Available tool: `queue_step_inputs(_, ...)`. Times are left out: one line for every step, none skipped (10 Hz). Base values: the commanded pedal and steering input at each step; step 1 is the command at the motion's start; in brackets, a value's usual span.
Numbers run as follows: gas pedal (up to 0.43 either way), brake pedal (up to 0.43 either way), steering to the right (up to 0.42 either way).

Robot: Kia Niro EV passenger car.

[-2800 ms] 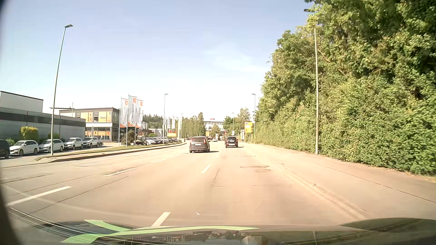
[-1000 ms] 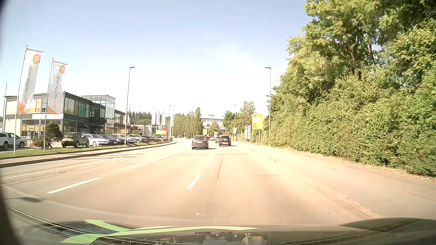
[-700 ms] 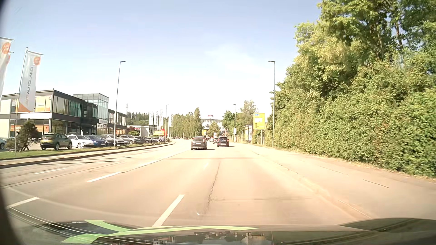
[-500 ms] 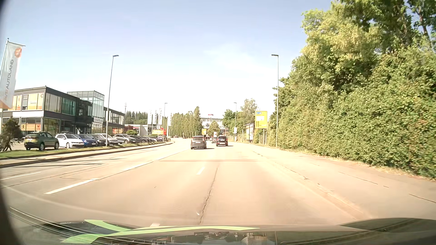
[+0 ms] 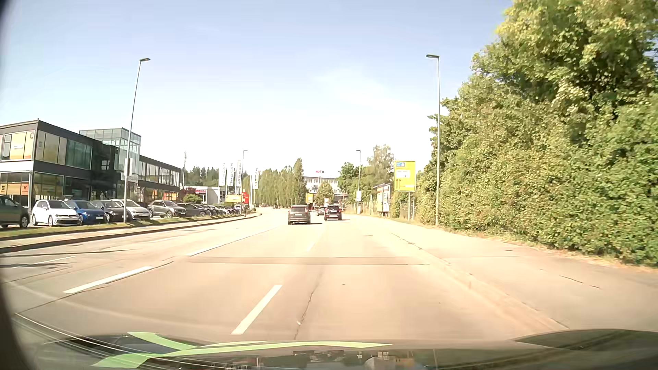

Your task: Follow the waypoints while adhering to traffic rules and regulations

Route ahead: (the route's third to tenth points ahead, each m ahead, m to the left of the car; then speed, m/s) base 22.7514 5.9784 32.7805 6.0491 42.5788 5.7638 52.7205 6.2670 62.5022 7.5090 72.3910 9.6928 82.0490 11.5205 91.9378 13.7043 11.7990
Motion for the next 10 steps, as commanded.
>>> queue_step_inputs(0.059, 0.0, -0.01)
queue_step_inputs(0.059, 0.0, -0.01)
queue_step_inputs(0.067, 0.0, -0.011)
queue_step_inputs(0.067, 0.0, -0.01)
queue_step_inputs(0.067, 0.0, -0.011)
queue_step_inputs(0.067, 0.0, -0.01)
queue_step_inputs(0.067, 0.0, -0.01)
queue_step_inputs(0.067, 0.0, -0.011)
queue_step_inputs(0.079, 0.0, -0.011)
queue_step_inputs(0.079, 0.0, -0.011)
